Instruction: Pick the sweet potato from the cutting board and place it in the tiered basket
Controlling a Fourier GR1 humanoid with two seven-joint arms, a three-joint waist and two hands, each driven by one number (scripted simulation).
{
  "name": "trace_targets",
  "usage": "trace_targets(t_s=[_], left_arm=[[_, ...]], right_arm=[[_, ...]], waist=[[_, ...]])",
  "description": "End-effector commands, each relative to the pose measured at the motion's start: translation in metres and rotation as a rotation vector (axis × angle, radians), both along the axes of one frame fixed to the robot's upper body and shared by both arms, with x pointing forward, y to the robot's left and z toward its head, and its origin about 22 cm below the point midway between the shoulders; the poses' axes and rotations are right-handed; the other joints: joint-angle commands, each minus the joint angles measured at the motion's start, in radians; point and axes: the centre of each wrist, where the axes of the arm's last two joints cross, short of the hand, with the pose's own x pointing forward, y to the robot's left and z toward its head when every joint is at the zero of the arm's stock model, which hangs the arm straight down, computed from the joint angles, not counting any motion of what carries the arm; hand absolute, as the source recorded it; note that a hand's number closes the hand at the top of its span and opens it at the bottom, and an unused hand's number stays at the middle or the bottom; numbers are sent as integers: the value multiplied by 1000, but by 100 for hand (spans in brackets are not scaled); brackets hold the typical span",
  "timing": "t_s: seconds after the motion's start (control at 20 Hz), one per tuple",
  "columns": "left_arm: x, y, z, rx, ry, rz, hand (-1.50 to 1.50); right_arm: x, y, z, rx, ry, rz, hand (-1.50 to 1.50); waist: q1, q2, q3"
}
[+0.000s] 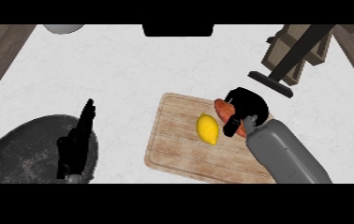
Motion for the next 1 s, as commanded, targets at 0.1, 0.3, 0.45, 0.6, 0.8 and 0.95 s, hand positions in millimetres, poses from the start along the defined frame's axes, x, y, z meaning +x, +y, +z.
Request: trace_targets(t_s=[0.1,0.3,0.45,0.6,0.8,0.95], left_arm=[[-6,-9,-15,-4,107,-6,0],[-16,-13,-31,-32,108,4,0],[-17,-3,-23,-18,114,50,0],[-26,6,-22,-34,132,93,0],[-21,12,-14,-35,112,88,0],[-28,16,-12,-37,120,83,0]], right_arm=[[-1,2,-27,-131,-27,78,150],[-3,23,-15,-143,-132,67,150],[3,-76,51,-162,-203,11,150],[4,-146,114,-148,-298,-30,150],[-21,-197,171,-94,-412,-83,150],[-32,-215,231,50,-571,-186,150]], waist=[[5,13,-8],[0,12,-9],[-41,1,-9],[-95,-13,-9],[-84,-6,-9],[-76,-11,-10]])
